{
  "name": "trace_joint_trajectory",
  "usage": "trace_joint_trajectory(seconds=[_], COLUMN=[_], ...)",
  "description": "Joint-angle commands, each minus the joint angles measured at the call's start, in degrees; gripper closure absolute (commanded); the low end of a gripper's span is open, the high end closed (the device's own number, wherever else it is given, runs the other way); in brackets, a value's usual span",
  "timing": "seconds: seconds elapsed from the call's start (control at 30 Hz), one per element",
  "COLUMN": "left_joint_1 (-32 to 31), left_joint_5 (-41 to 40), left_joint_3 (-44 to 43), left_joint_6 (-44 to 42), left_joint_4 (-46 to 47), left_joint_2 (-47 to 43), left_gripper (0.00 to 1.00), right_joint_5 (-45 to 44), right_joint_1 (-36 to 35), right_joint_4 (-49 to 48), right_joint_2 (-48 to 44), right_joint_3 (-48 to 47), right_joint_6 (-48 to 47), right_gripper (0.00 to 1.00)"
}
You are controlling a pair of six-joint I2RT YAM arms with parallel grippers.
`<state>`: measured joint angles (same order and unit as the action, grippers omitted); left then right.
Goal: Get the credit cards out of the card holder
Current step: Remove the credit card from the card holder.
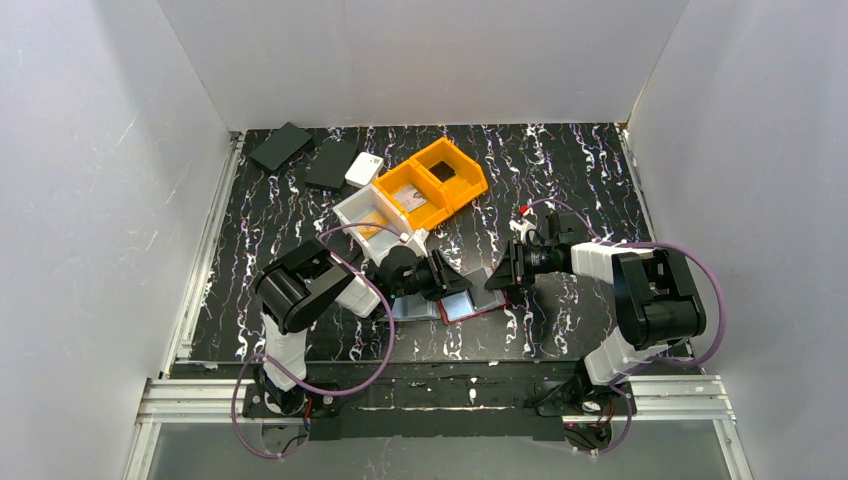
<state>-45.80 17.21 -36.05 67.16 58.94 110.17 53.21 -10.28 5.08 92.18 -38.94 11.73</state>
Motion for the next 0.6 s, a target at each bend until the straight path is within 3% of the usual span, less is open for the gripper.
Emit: trace_joint_trajectory(seconds=[0.0,0.57], left_joint_1=[0.4,0.5], left_joint_5=[-0.4,0.3], left_joint_3=[0.2,0.1], left_joint_6=[-0.6,-0.4], left_joint_4=[-1.0,-1.0], left_joint_2=[0.6,1.7], left_gripper=[0.66,0.67], right_joint_5=[-1.4,-5.6], right_joint_1=[0.2,0.3], right_joint_4=[1.0,2.4], right_joint_2=[-2.6,-2.7], right_joint_3=[-2.1,-2.9], right_joint_6=[-1.2,-2.6], right_gripper=[0.68,0.74])
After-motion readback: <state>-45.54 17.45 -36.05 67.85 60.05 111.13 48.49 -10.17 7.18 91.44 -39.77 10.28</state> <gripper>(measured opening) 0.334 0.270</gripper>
